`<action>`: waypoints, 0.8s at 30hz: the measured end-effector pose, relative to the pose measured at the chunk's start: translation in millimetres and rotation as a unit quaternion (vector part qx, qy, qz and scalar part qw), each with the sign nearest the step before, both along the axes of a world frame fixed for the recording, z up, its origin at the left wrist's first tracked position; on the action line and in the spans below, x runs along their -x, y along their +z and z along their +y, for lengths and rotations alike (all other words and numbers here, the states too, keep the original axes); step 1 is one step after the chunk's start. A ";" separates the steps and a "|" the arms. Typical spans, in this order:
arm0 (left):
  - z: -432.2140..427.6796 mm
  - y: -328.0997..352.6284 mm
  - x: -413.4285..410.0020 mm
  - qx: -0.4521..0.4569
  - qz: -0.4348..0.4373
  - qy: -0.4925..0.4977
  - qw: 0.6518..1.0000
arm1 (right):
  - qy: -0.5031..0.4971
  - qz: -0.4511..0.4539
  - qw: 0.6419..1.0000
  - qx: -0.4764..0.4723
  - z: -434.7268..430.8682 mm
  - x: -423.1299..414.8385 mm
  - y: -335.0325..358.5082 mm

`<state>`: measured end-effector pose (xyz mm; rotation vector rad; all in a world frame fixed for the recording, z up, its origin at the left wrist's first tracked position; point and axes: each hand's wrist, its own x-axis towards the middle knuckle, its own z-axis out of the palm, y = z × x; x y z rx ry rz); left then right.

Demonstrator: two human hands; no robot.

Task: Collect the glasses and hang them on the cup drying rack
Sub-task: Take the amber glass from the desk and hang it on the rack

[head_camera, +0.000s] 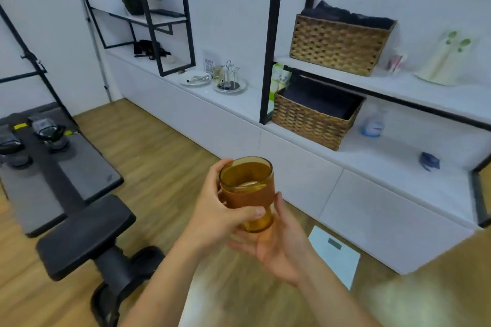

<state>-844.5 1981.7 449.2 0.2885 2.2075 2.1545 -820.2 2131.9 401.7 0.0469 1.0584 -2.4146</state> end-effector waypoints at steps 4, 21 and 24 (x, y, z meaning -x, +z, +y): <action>-4.6 -10.4 101.4 -0.003 0.001 0.036 0.999 | 0.008 -0.029 0.999 0.014 -11.0 113.9 -14.1; -60.7 -28.0 507.3 -0.107 -0.105 0.207 0.967 | 0.099 -0.008 0.989 -0.108 -61.2 585.1 2.5; -71.2 -56.8 586.8 -0.144 -0.141 0.210 0.957 | 0.058 -0.008 0.987 -0.148 -68.9 660.9 -11.3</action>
